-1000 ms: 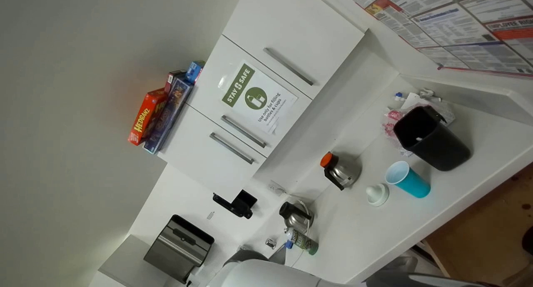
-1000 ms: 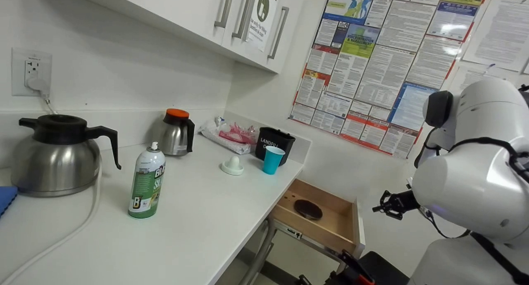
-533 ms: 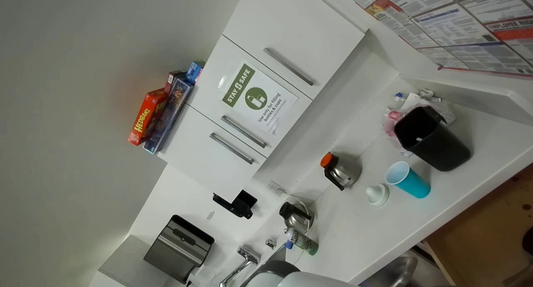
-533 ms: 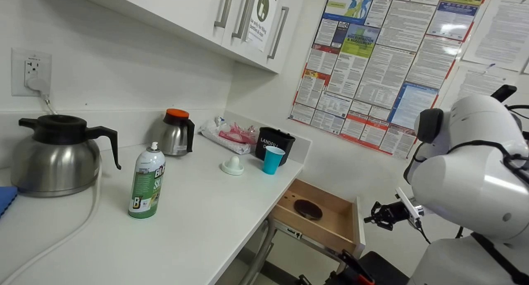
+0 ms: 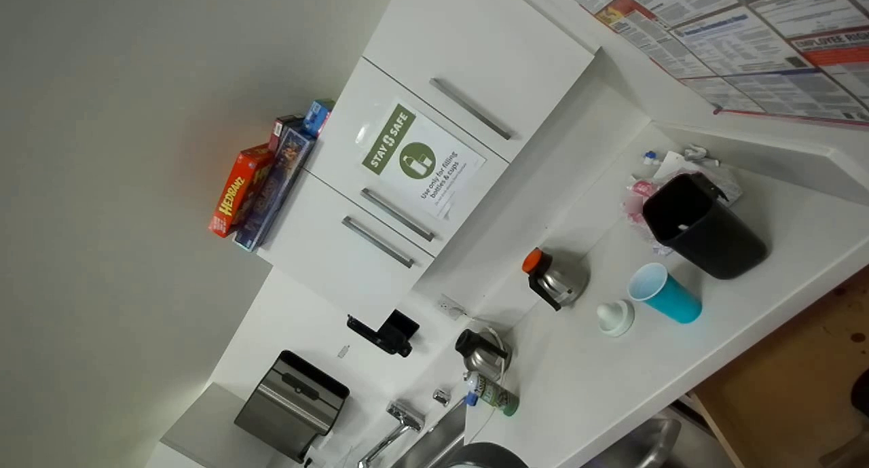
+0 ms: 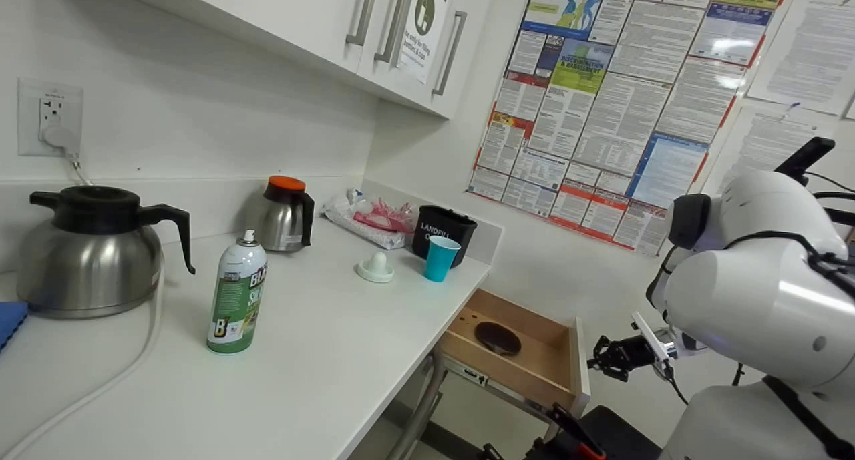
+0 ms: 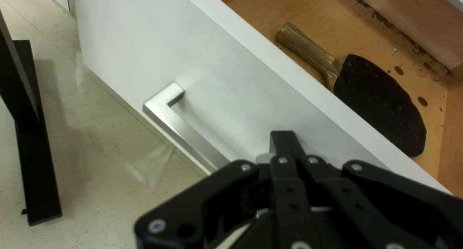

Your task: Close the bottom drawer on the right

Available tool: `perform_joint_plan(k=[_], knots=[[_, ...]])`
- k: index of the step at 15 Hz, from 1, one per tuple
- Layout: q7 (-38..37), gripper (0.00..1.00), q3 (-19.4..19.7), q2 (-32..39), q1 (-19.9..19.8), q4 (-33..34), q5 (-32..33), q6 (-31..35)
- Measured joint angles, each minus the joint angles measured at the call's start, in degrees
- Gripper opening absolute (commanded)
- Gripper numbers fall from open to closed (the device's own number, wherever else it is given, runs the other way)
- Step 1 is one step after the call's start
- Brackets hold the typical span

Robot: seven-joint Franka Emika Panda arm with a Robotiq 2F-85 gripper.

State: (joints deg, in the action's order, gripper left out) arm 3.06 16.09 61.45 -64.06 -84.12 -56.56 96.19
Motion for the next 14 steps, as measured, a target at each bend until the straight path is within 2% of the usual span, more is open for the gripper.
perform_joint_plan(k=[9,14], knots=[[0.41,0.0,-6.84,2.15,-0.37,0.99,-3.33,-0.05],[1.28,0.0,-8.4,1.88,4.07,2.39,-3.39,0.97]])
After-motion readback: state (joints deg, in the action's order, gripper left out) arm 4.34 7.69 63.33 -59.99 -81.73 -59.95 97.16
